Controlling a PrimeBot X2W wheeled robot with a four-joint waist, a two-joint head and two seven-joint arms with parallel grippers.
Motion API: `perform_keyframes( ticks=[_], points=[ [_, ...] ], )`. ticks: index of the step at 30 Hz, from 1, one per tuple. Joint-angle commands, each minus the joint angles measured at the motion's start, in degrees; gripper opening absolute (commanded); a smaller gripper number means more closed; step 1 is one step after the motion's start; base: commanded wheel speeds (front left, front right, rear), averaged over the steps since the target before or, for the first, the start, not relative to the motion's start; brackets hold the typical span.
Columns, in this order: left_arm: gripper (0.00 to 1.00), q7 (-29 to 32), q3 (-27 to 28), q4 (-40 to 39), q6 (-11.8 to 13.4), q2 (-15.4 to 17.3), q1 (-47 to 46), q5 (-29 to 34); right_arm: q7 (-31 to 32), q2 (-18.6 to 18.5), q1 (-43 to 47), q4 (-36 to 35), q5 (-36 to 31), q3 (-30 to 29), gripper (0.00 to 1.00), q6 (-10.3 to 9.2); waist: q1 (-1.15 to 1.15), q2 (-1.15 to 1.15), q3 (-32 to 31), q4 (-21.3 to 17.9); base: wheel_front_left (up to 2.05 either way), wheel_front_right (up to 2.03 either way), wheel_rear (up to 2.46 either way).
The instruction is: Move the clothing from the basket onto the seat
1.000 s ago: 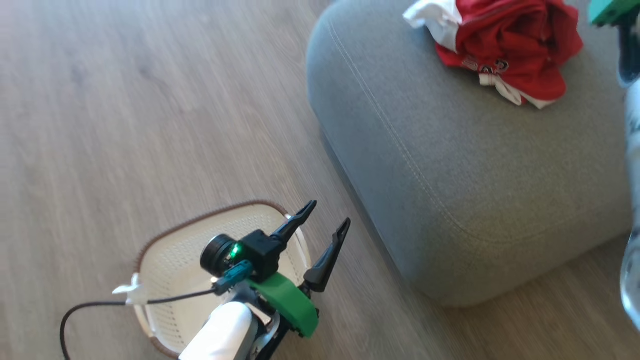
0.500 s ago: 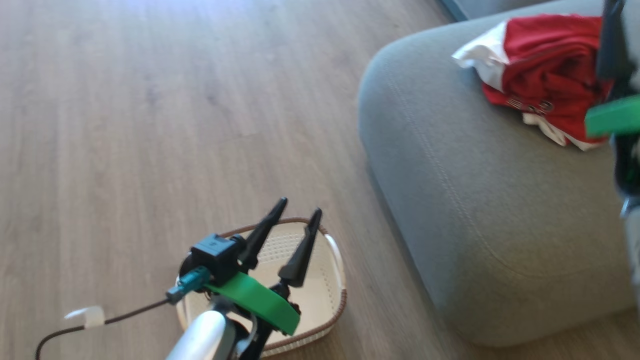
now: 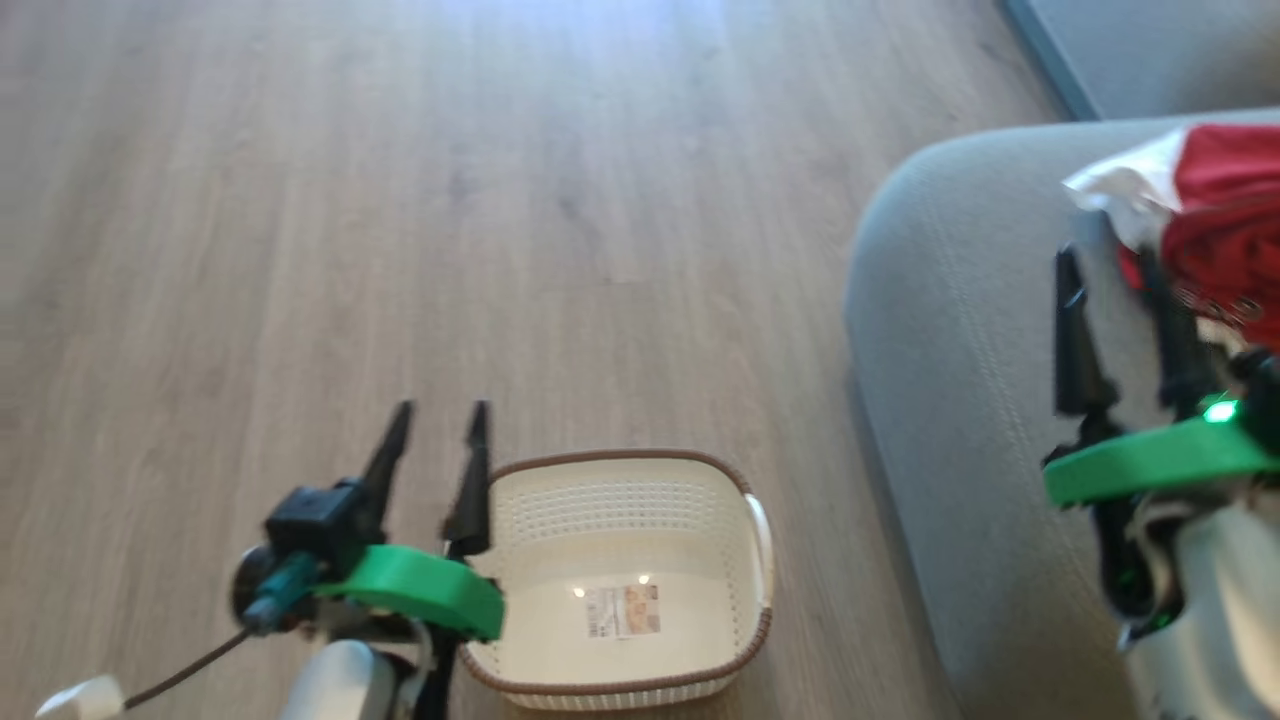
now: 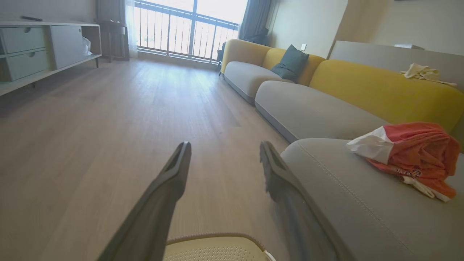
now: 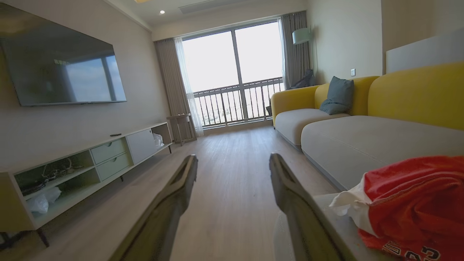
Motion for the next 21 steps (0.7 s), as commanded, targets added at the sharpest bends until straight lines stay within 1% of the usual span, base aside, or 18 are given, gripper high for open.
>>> perform_keyframes(
  ticks=[1,5,8,13,15,17,21],
  points=[
    [1.0,-0.3,3.6,-2.1,1.1,0.1,-1.2,0.8,-0.3,1.2,0.2,-2.3,-0.4,1.0,1.0,0.4,0.01,0.0,-0.7,2.3,0.0,0.0,0.0],
    [1.0,-0.3,5.5,-2.9,2.4,0.1,0.2,2.6,-0.3,3.0,3.4,-2.6,-3.3,1.0,1.0,0.4,0.01,0.0,-0.8,5.1,0.0,0.0,0.0],
    [1.0,-0.3,5.9,-3.8,2.5,0.1,1.1,4.1,-0.3,4.6,5.4,-3.3,-5.1,1.2,1.0,0.4,0.01,0.0,-0.9,6.9,0.0,0.0,0.0],
    [1.0,-0.3,5.7,-3.9,2.7,0.1,2.9,4.8,-0.3,6.8,8.5,-5.0,-6.9,-0.2,1.0,0.4,0.01,0.0,-0.9,9.5,0.0,0.0,0.0],
    [1.0,-0.3,5.7,-4.0,2.9,0.1,3.5,5.4,-0.3,7.3,9.6,-5.2,-8.3,-0.5,1.0,0.4,0.01,0.0,-0.9,10.1,0.0,0.0,0.0],
    [1.0,-0.3,5.7,-4.1,3.0,0.1,4.0,5.7,-0.3,7.7,10.8,-4.8,-8.3,-0.7,1.0,0.4,0.01,0.0,-0.9,10.5,0.0,0.0,0.0],
    [1.0,-0.3,5.7,-3.6,3.4,0.1,4.6,7.0,-0.3,8.1,12.6,-4.2,-10.0,-0.1,1.0,0.4,0.01,0.0,-0.8,10.6,0.0,0.0,0.0]
  ],
)
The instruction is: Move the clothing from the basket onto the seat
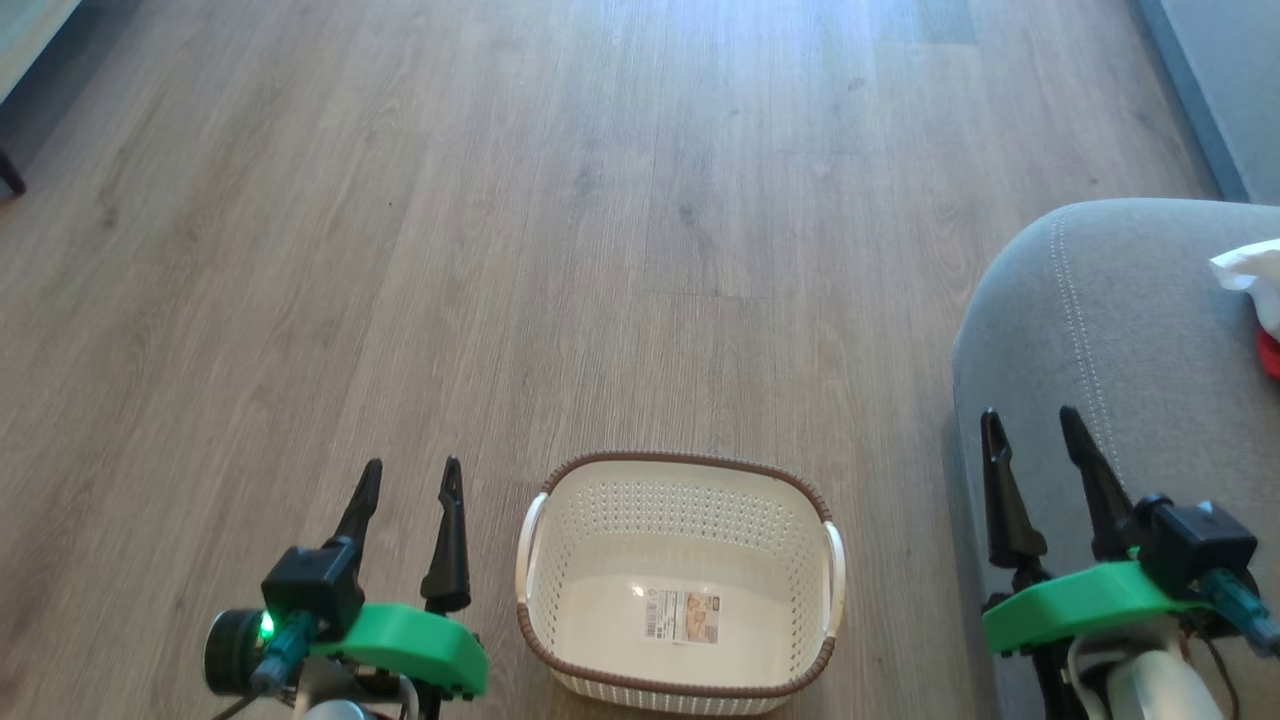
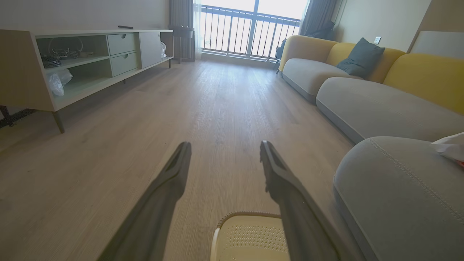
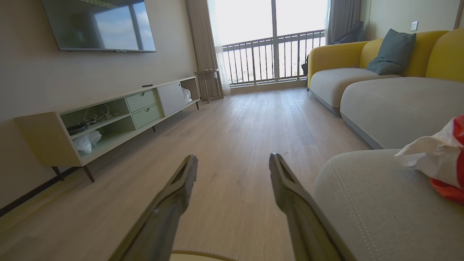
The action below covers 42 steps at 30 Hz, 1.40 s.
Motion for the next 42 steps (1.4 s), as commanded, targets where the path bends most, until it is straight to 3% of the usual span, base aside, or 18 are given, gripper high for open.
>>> perform_keyframes(
  ticks=[1,13,18,42],
  points=[
    [1.0,-0.3,2.1,-1.4,0.5,0.0,-1.8,0.5,-0.3,0.0,-1.0,-1.5,-0.2,1.3,1.0,0.4,0.0,0.0,0.0,-0.2,0.0,0.0,0.0],
    [1.0,-0.3,2.1,-1.7,-0.8,0.0,-1.5,1.9,-0.3,0.2,-0.8,-2.4,1.6,0.5,1.0,0.4,0.0,0.0,-0.4,-1.5,0.0,0.0,0.0],
    [1.0,-0.3,2.0,-2.6,-3.0,0.0,-1.3,1.3,-0.3,0.2,-0.8,-2.6,1.7,0.6,1.0,0.4,0.0,0.0,-0.4,-1.6,0.0,0.0,0.0],
    [1.0,-0.3,3.3,-2.6,-2.9,0.0,-1.1,-0.1,-0.3,0.2,-1.0,-2.2,2.5,-0.8,1.0,0.4,0.0,0.0,-0.2,-2.5,0.0,0.0,0.0]
  ],
)
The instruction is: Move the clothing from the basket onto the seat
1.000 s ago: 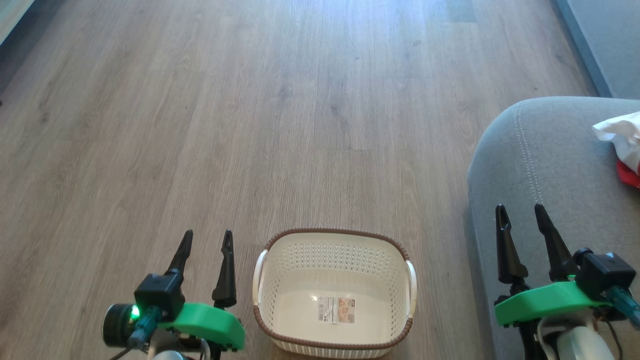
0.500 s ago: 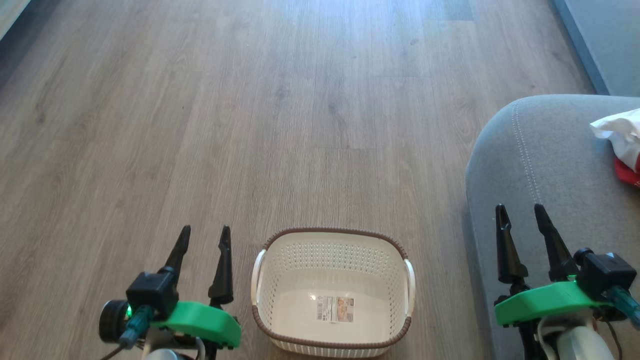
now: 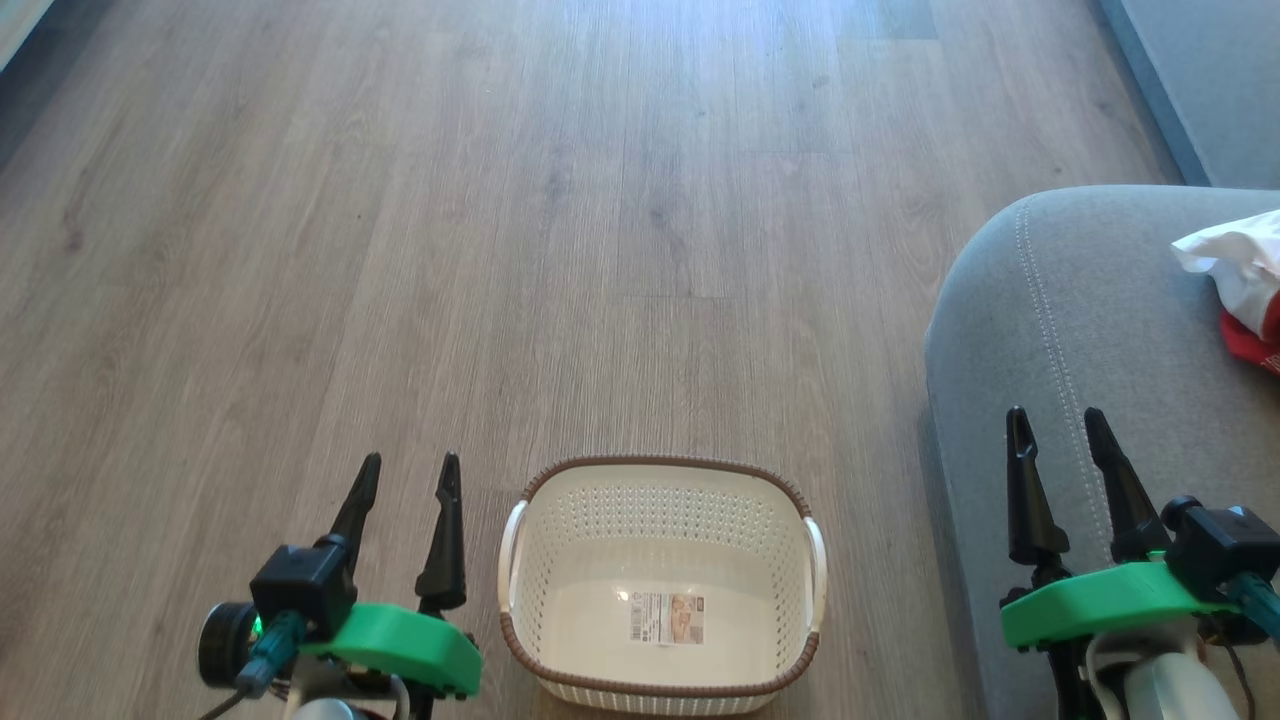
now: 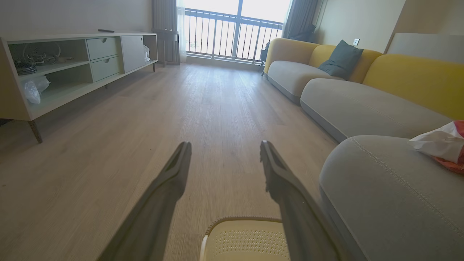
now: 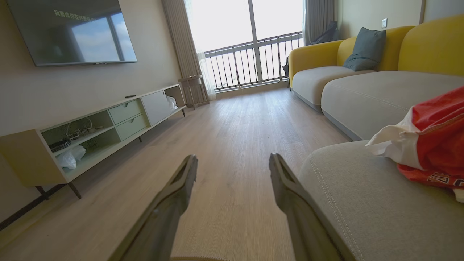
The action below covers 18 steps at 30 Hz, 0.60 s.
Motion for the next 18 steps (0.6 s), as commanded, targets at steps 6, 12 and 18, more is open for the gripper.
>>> perform_keyframes(
  ticks=[6,12,18],
  points=[
    [1.0,-0.3,1.9,-1.6,0.0,0.0,-1.3,-0.5,-0.3,-0.3,-1.7,-1.7,0.3,1.1,1.0,0.4,0.0,0.0,0.0,-0.2,0.0,0.0,0.0],
    [0.0,0.1,-0.1,3.9,-0.1,0.0,1.5,-0.8,0.2,0.3,1.2,3.8,0.4,0.1,0.0,-0.06,0.0,0.0,0.0,-0.2,0.0,0.0,0.0],
    [0.0,0.9,0.5,4.0,-0.5,0.2,1.2,-4.8,1.2,0.3,0.8,3.9,4.1,-0.1,0.0,-0.04,0.0,0.0,0.1,-0.5,0.0,0.0,0.0]
  ],
)
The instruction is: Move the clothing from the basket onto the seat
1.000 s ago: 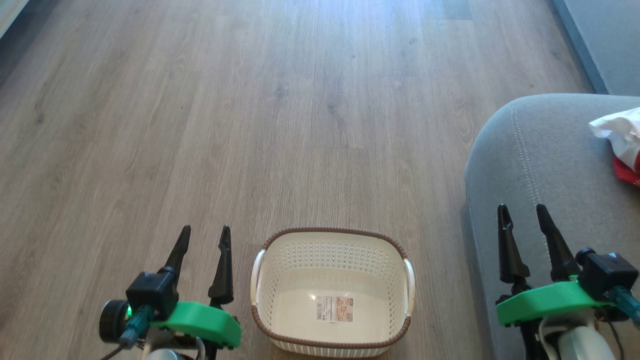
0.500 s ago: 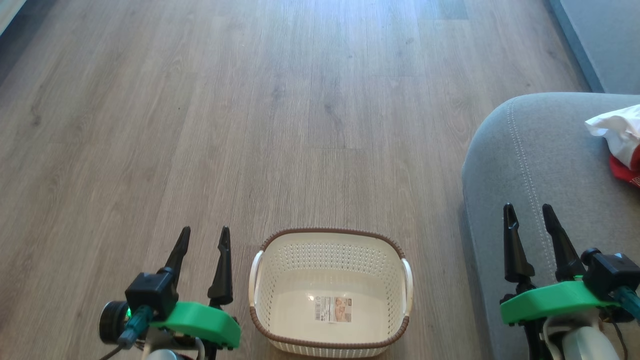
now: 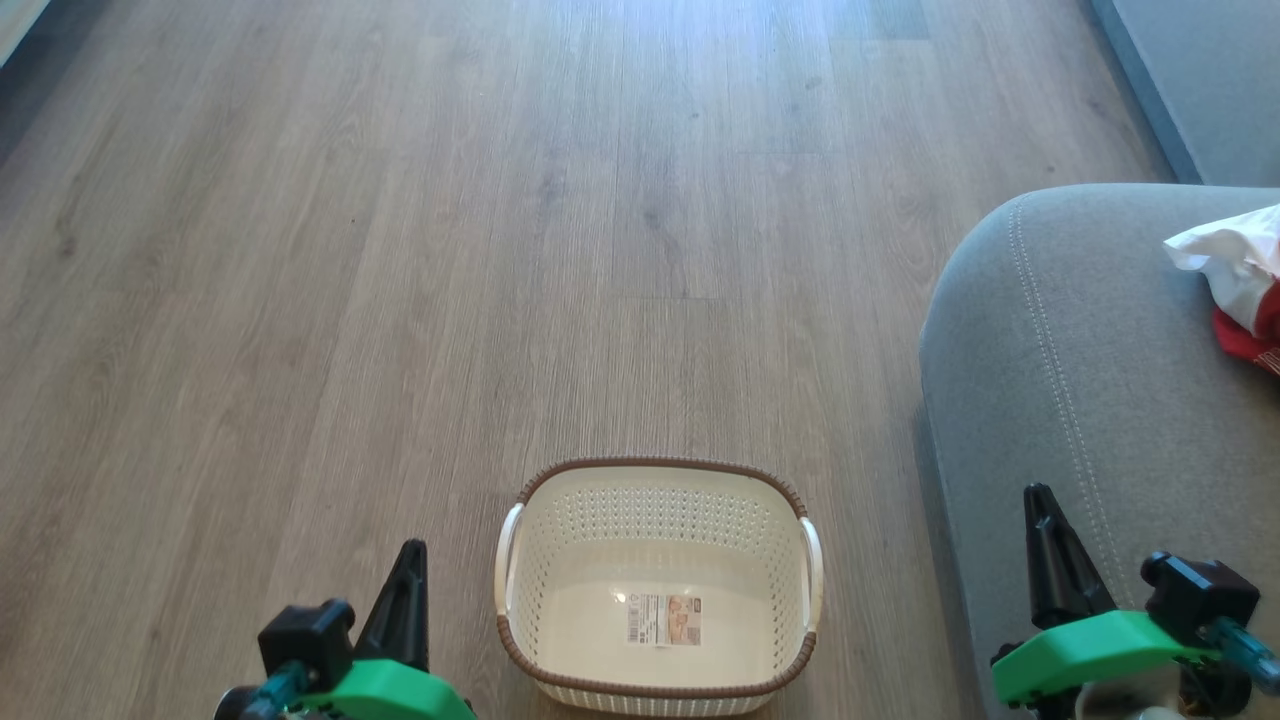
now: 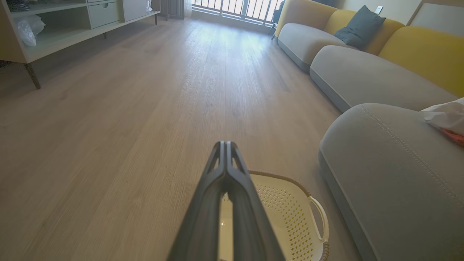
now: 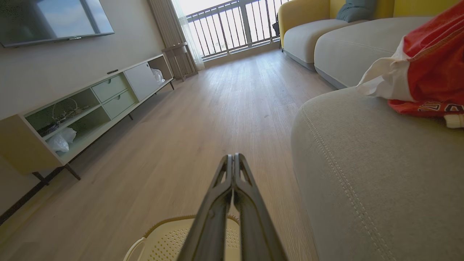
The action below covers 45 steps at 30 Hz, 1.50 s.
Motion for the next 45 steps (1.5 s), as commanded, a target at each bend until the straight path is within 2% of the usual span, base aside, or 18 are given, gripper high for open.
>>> perform_keyframes(
  ticks=[1,45],
  points=[
    [0.0,0.3,0.6,-1.9,-0.5,0.2,-2.8,-1.4,0.3,-0.2,-2.4,-1.8,1.4,-0.2,0.0,0.03,0.0,0.0,0.0,0.0,0.0,0.0,0.0],
    [0.0,6.6,5.5,-0.4,-4.3,1.1,-6.0,-29.3,7.5,-0.4,-5.2,-1.0,27.8,-1.4,0.0,0.19,0.0,0.0,1.1,-1.6,0.0,0.0,0.0]
  ],
)
